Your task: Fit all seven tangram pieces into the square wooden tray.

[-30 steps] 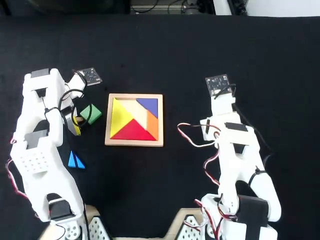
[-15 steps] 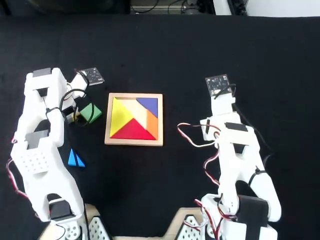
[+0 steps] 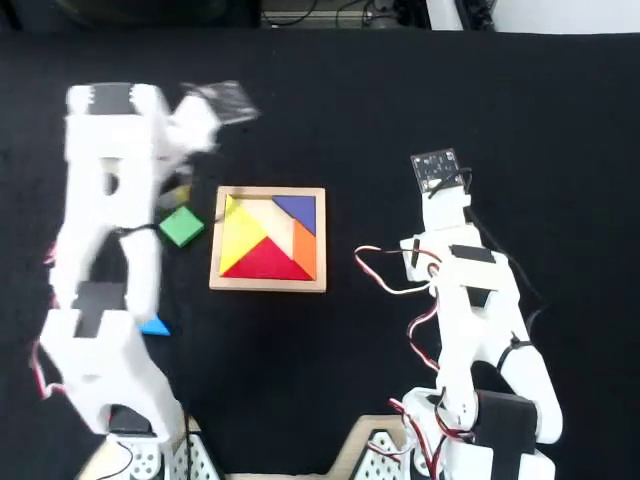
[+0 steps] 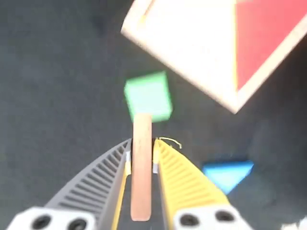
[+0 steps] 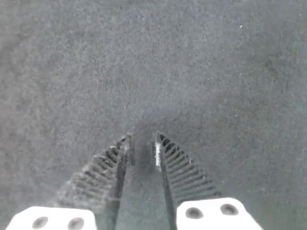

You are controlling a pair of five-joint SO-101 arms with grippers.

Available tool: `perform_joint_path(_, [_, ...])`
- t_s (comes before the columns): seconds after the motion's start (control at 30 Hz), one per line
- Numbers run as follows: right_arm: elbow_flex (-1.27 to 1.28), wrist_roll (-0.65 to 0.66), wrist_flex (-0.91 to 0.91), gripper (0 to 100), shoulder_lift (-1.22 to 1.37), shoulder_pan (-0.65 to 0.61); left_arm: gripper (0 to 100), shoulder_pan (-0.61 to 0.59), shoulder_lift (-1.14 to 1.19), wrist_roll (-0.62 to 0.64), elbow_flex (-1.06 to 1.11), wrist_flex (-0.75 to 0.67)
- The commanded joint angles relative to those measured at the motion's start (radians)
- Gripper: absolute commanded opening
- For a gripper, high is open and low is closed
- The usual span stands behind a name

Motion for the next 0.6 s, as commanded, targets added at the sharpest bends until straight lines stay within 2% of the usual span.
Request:
perform_joint_path(0.0, [-0.016, 0.008, -0.021, 8.1, 0.004, -0.014, 3, 0.168, -0.048, 0.204, 0.124, -0.227])
perform_joint_path(0.13, [-0.016, 0.008, -0.021, 8.1, 0.004, -0.011, 3, 0.246, -0.058, 0.459, 0.369, -0.582])
perform_joint_path(0.27, [-0.016, 0.008, -0.021, 8.1, 0.004, -0.012, 3, 0.263, -0.064, 0.635, 0.547, -0.806])
perform_joint_path(0.4, [-0.018, 0.008, -0.021, 8.1, 0.004, -0.012, 3, 0.265, -0.109, 0.667, 0.673, -0.979])
perform_joint_path(0.57, [-0.018, 0.008, -0.021, 8.1, 0.004, -0.012, 3, 0.326, -0.204, 0.667, 0.785, -1.036])
